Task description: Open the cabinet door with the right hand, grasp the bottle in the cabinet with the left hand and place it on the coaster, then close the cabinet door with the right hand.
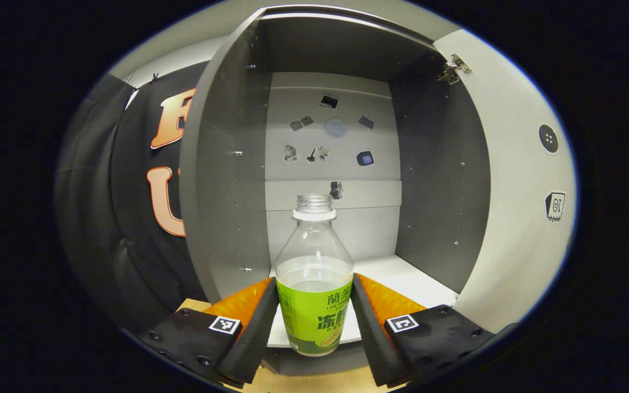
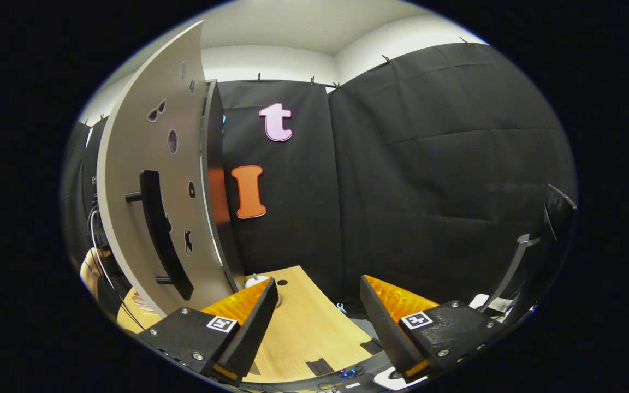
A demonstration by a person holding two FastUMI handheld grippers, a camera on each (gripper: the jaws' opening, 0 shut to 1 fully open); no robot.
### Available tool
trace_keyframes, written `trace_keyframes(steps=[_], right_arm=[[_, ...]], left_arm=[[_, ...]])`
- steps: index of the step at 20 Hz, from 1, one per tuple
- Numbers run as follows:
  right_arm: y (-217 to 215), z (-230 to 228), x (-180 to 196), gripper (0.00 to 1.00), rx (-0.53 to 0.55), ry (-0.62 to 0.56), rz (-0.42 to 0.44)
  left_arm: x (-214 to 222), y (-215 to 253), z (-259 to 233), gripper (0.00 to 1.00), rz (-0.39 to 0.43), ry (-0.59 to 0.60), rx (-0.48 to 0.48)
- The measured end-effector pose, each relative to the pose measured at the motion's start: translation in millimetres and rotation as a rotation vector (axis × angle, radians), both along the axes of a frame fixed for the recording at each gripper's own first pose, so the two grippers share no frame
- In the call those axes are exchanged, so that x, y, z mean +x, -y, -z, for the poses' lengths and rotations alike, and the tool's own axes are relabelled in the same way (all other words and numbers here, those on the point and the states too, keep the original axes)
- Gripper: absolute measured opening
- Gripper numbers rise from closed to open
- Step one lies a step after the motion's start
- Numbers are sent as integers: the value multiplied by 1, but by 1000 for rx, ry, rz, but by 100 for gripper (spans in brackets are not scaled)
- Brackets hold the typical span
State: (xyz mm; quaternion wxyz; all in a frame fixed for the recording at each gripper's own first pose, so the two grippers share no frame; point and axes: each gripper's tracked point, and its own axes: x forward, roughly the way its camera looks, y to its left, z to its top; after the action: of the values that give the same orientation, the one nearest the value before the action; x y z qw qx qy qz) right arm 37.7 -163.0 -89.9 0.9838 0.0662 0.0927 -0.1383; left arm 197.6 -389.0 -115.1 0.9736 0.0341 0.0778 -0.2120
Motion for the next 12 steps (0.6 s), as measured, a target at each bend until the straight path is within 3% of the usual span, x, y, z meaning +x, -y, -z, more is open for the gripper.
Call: trace_keyframes(steps=[1, 5, 7, 8, 9, 12], right_arm=[[-1, 0, 0, 99, 1, 2, -5], [-10, -4, 2, 93, 4, 9, -29], [-13, -6, 2, 99, 6, 13, -35], [-14, -6, 2, 93, 9, 16, -39], [-16, -7, 1, 99, 11, 19, -41], [-24, -11, -3, 99, 13, 24, -51]], left_arm=[[-5, -7, 1, 82, 3, -2, 3], [-26, -45, 6, 82, -7, -10, 8], [-36, -67, 11, 84, -24, -12, 3], [-41, -76, 16, 82, -31, -18, 1], [-45, -86, 22, 82, -35, -29, -1], [-61, -117, 47, 82, -61, -78, -1]])
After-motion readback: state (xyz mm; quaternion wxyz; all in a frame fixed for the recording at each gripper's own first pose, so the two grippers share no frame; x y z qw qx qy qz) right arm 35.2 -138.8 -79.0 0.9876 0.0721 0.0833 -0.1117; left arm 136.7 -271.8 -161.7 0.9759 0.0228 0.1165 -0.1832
